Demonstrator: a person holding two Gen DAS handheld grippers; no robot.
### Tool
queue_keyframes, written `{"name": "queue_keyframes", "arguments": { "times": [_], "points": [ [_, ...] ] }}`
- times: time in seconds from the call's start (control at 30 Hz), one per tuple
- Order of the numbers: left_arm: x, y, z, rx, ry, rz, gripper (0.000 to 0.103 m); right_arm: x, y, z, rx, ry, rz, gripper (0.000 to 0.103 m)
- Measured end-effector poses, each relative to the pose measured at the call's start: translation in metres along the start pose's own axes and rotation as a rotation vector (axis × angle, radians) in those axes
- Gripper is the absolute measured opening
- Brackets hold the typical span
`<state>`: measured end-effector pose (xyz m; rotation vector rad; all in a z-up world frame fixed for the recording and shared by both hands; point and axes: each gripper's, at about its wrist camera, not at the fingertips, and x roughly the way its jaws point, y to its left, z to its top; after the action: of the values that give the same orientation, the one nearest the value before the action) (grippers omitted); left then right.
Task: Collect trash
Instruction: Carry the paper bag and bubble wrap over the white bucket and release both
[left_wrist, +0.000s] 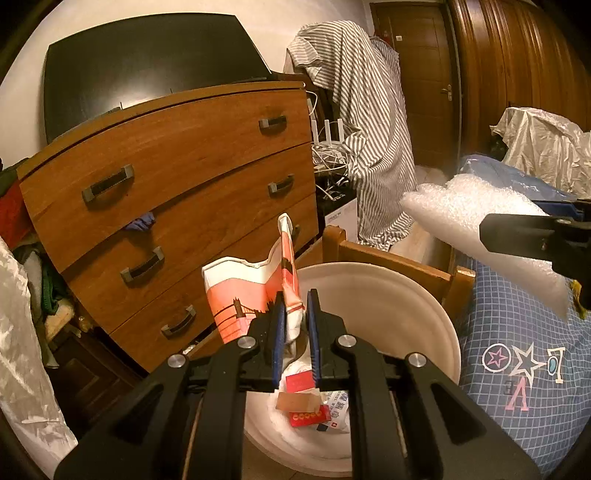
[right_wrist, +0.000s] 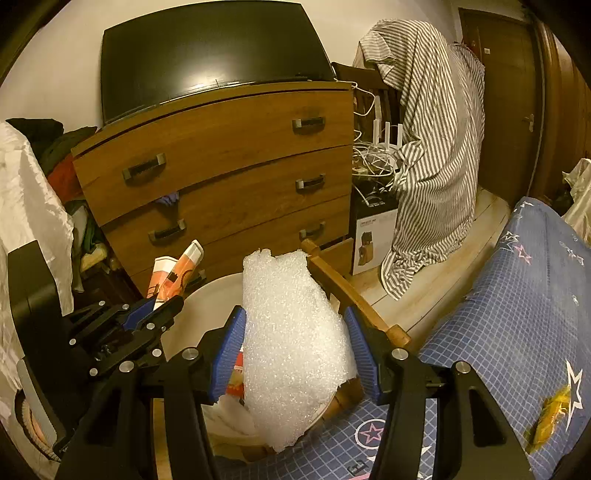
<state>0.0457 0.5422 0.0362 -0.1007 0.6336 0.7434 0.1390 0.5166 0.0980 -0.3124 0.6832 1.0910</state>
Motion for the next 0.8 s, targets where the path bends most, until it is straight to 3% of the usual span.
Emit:
{"name": "queue_keyframes", "arguments": {
  "times": [0.6, 0.63, 0.67, 0.73, 0.8],
  "points": [
    [0.02, 0.004, -0.003, -0.008, 0.024, -0.036, 0.011, 0.021, -0.003, -0.003, 0.026, 0.018, 0.044, 0.06],
    [0.022, 0.003, -0.004, -0.005, 0.032, -0.047, 0.013, 0.023, -0.002, -0.003, 0.027, 0.016, 0.048, 0.064],
    [0.027, 0.003, -0.005, -0.003, 0.051, -0.05, 0.025, 0.027, -0.004, -0.003, 0.039, 0.023, 0.057, 0.072],
    [0.03, 0.006, -0.007, -0.012, 0.063, -0.042, 0.038, 0.034, -0.006, -0.005, 0.066, 0.033, 0.07, 0.073],
    [0.03, 0.01, -0.008, -0.024, 0.062, -0.033, 0.038, 0.037, -0.009, -0.008, 0.09, 0.037, 0.083, 0.073]
  ]
}}
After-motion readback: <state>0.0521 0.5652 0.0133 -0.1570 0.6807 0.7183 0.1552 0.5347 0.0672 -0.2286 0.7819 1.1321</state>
